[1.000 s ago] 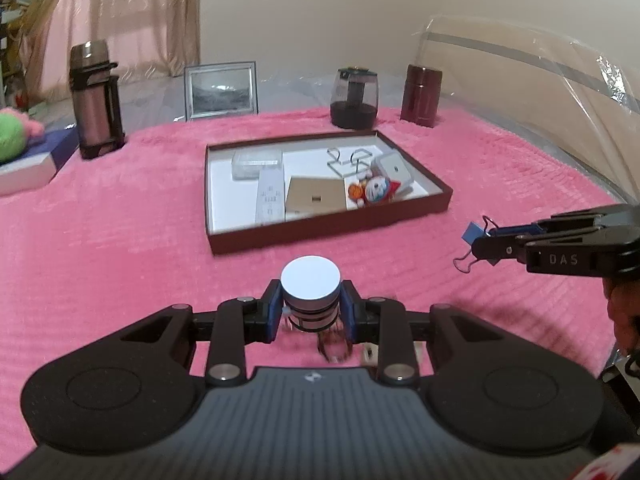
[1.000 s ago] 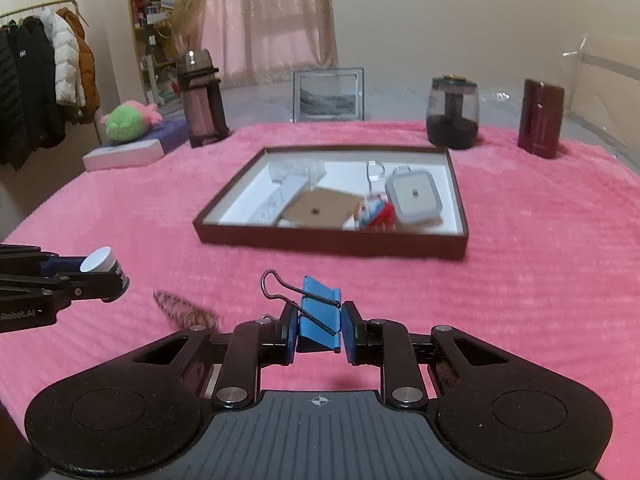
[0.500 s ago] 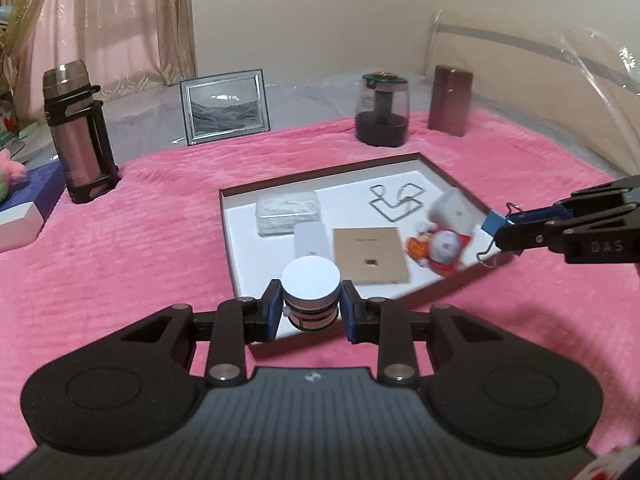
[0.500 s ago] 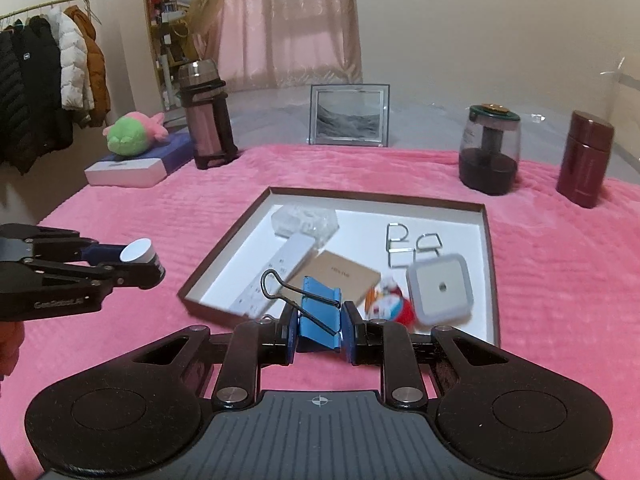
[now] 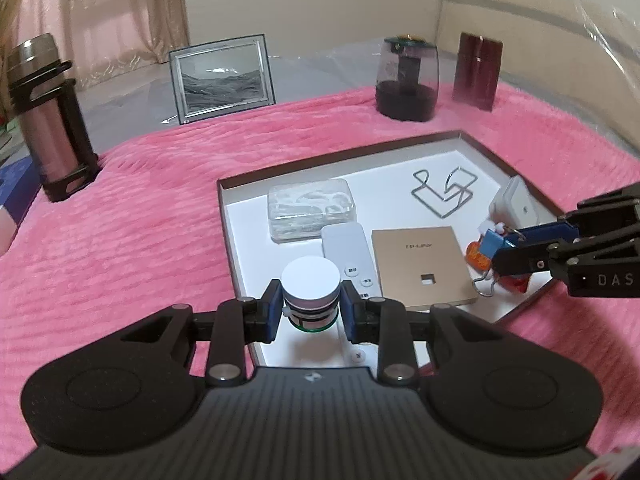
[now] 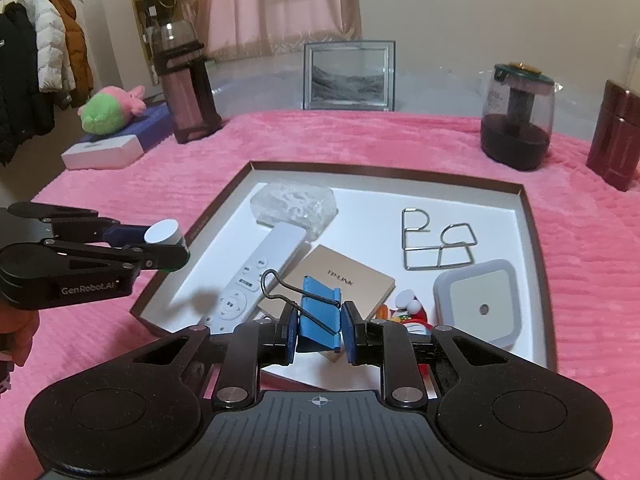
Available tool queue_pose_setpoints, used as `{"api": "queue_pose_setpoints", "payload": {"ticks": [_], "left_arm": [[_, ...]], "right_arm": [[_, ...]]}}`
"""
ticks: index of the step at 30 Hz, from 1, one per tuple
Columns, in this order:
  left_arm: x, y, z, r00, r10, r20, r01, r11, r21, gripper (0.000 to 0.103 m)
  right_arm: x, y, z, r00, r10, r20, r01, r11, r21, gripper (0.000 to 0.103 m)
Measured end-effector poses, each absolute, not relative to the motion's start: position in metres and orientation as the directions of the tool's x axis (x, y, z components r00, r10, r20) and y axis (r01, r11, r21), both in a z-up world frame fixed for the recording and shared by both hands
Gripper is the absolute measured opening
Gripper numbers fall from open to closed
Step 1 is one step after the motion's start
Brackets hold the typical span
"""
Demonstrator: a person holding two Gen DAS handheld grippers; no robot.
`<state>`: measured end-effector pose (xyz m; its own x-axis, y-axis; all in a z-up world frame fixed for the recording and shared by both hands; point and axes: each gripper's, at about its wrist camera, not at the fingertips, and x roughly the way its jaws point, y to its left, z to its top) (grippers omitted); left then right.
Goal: Organize rigid objects
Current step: 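Lower the white jar into tray with left tool while right tool lowers blue clip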
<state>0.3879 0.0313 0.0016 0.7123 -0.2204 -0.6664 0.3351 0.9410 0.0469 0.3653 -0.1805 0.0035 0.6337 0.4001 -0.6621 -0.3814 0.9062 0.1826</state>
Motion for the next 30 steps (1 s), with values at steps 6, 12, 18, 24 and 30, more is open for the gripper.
{"api": "queue_pose_setpoints", "payload": {"ticks": [6, 12, 18, 24, 30], "left_arm": [[0.396, 0.028, -0.012, 0.702, -0.210, -0.681, 0.350, 0.934, 0.073, 0.026], [0.400, 0.028, -0.021, 0.694, -0.196, -0.692, 0.345, 0.935, 0.082, 0.026], [0.396, 0.034, -0.016, 0.718, -0.191, -0.669, 0.322, 0.944, 0.076, 0.030], [0.388, 0.040, -0.004, 0.727, -0.201, -0.656, 0.317, 0.946, 0.062, 0.030], [0.380, 0.044, 0.001, 0.724, -0.212, -0.657, 0.315, 0.948, 0.041, 0.030]], "right_arm": [[0.373, -0.173, -0.006, 0.620, 0.404, -0.673, -0.391, 0.902, 0.182, 0.019], [0.377, -0.167, -0.012, 0.608, 0.409, -0.680, -0.399, 0.899, 0.183, 0.019], [0.378, -0.163, -0.014, 0.600, 0.412, -0.685, -0.404, 0.896, 0.185, 0.019], [0.378, -0.159, -0.013, 0.595, 0.416, -0.687, -0.408, 0.894, 0.188, 0.019], [0.378, -0.152, -0.013, 0.593, 0.414, -0.691, -0.411, 0.893, 0.182, 0.019]]}}
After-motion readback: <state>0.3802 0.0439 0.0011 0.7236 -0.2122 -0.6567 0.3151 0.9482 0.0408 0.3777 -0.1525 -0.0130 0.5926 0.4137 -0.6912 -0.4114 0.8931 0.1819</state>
